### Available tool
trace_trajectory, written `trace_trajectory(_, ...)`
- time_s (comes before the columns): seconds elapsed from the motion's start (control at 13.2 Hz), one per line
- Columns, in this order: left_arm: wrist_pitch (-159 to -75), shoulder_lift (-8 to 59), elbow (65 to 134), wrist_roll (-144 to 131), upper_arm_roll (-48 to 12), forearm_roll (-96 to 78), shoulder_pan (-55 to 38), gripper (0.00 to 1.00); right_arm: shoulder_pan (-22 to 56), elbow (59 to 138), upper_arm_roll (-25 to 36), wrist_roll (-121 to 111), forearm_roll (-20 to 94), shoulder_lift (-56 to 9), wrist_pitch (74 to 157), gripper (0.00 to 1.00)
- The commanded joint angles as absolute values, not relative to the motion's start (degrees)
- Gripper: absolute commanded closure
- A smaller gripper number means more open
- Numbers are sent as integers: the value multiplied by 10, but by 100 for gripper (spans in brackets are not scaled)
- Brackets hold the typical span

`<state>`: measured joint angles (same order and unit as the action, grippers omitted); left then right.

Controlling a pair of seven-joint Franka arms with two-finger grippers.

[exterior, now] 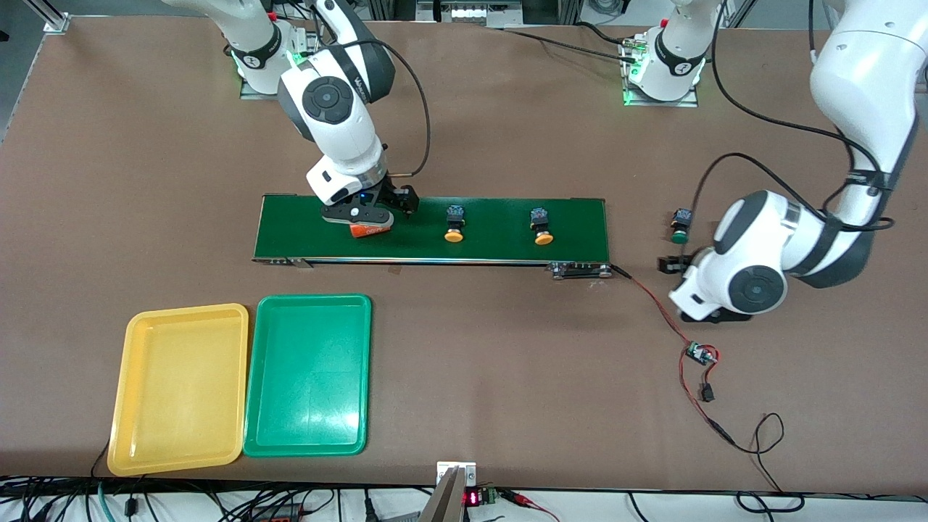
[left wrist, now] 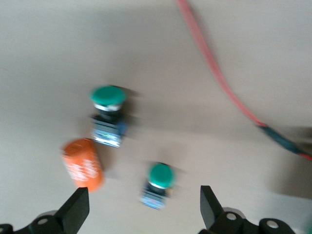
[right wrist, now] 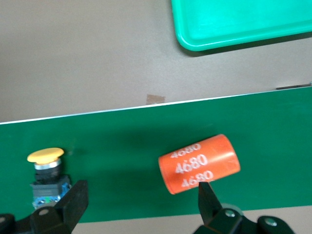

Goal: Sort buttons by color to trays

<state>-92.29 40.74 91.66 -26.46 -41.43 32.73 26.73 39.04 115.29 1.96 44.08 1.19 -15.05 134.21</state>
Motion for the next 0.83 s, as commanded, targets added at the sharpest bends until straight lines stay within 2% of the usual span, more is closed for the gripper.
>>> trace_trajectory(0.0, -932, 404, 929, -194, -415, 362, 321, 0, 404, 1136, 22, 456, 9, -164, 1342, 0)
trace_trajectory(0.38, -1112, 355, 1083, -142, -424, 369, 455, 0, 424, 1134, 23, 473, 3, -185, 1342, 0)
trace_trajectory(0.53, -1159, 330, 1143, -138, -425, 369, 495, 0, 432, 1129, 23, 489, -6, -194, 1344, 0)
trace_trajectory(0.76, -1196, 330, 1191, -136, -429, 368, 532, 0, 432, 1113, 22, 506, -10, -207, 1343, 0)
